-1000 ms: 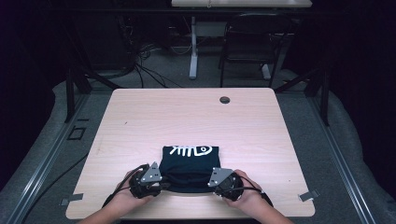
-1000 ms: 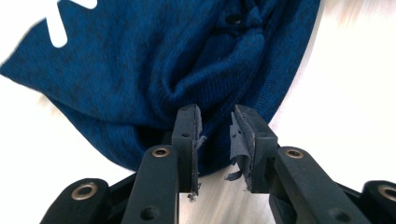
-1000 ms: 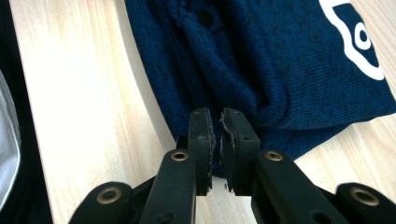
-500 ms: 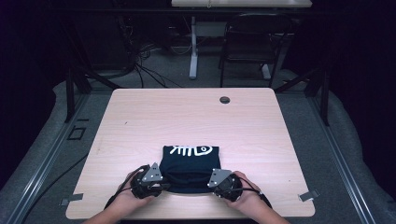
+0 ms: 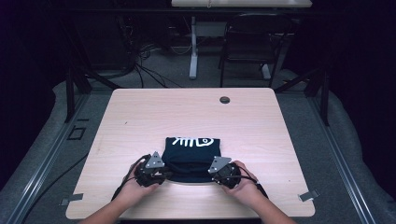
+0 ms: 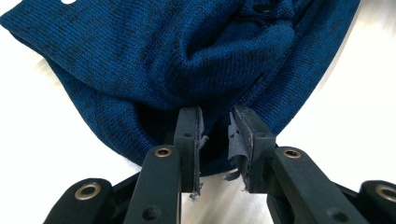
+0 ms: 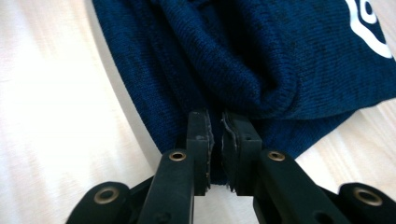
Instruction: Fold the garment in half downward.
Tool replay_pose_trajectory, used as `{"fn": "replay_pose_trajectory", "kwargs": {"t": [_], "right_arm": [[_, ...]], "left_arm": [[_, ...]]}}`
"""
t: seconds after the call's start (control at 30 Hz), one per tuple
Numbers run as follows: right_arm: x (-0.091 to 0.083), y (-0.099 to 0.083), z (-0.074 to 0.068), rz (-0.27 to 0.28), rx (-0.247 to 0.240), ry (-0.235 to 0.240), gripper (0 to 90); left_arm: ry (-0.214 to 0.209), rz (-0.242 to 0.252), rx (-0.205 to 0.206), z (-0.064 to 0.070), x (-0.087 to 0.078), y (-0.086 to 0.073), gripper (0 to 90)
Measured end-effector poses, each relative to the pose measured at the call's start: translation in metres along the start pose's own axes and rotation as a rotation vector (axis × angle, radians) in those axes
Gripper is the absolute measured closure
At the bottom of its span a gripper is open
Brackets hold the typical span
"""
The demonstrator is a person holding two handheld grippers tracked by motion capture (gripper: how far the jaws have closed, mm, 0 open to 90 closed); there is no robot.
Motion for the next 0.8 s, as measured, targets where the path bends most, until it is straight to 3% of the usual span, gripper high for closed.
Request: {"fn": "replay_pose_trajectory", "kwargs": {"t": [0.2, 0.47, 0.8], "right_arm": [[0.003, -0.001, 0.010, -0.010, 0.008, -0.007, 81.3], [0.004, 0.000, 0.011, 0.006, 0.025, -0.003, 81.0], [-0.014, 0.005, 0.007, 0.015, 0.004, -0.005, 77.9]], "left_arm": [[0.013, 0.011, -0.018, -0.005, 0.004, 0.003, 72.3], [0.009, 0.011, -0.020, -0.004, 0.003, 0.003, 71.3], [-0.010, 0.028, -0.027, 0.001, -0.010, 0.007, 68.8]]}}
Point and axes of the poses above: each handheld gripper's, and its own axes: x roughly forward along the jaws, y roughly out of its top, z roughly to its right, the point moved 9 cm from there along x, roughly forward along the jaws, and after that the axes turned 12 degrees about z, right-handed, at the moved point
